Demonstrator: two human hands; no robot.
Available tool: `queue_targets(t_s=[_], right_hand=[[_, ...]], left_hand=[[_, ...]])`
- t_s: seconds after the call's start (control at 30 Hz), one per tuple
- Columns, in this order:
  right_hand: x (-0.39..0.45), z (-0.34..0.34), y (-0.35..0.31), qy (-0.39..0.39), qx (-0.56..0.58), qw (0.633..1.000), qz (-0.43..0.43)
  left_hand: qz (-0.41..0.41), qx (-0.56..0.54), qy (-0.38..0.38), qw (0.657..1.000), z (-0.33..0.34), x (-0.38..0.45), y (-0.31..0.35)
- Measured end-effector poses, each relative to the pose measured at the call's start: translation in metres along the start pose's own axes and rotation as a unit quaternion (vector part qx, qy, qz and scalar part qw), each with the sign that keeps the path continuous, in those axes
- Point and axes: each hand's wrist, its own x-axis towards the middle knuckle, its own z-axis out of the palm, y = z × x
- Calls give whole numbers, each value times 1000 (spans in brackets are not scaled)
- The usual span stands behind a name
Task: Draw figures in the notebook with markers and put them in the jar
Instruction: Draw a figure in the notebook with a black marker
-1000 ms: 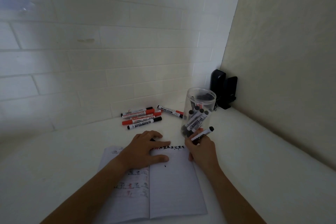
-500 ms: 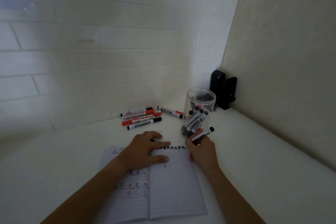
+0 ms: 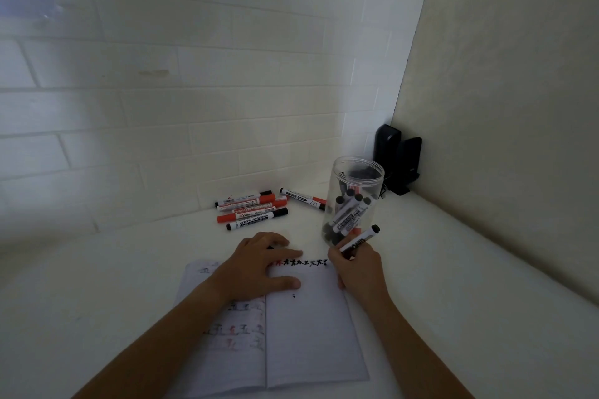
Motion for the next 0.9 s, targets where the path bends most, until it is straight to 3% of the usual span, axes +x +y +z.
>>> queue_targets(t_s=[0.23, 0.4, 0.6, 0.9], right_hand=[[-6, -1, -3, 13, 45, 998, -44], [-15, 4, -10, -16, 59, 995, -75], [-18, 8, -13, -114, 103, 982, -109], [-22, 9, -17, -161, 147, 968, -126]], left_hand=[[-15, -85, 146, 986, 7, -1, -5], [-27, -79, 148, 985, 10, 2, -10], [-26, -88, 158, 983, 8, 3, -10], [58, -126, 183, 973, 4, 0, -2]])
